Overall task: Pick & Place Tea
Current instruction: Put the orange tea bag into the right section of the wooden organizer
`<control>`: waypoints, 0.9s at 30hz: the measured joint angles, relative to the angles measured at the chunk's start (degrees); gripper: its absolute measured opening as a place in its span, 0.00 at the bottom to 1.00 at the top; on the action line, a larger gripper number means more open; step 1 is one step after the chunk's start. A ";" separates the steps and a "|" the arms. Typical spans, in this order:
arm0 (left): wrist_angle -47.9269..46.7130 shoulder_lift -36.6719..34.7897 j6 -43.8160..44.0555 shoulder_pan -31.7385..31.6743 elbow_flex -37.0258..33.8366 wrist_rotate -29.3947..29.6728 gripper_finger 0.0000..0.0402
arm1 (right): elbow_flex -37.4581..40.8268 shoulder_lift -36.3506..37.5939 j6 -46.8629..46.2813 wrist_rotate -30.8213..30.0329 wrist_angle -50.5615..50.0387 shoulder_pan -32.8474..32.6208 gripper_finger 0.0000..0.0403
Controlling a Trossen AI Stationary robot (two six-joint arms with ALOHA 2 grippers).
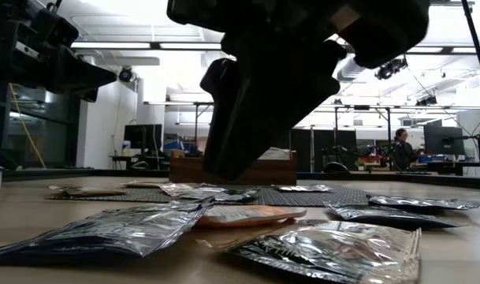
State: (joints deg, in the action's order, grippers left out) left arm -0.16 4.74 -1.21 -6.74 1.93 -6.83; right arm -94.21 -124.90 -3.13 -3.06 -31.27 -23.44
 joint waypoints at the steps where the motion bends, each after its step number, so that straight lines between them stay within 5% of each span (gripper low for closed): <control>1: 0.02 -0.01 0.00 -0.02 0.01 0.00 0.00 | 0.00 0.00 0.00 -0.37 -0.09 0.02 0.48; 27: 0.00 0.00 0.00 0.00 0.00 0.00 0.00 | -11.57 -6.33 6.02 -2.58 -9.82 1.09 0.48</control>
State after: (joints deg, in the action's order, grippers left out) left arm -0.16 4.74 -1.21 -6.74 1.92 -6.83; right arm -105.79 -131.23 2.88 -5.64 -41.09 -22.35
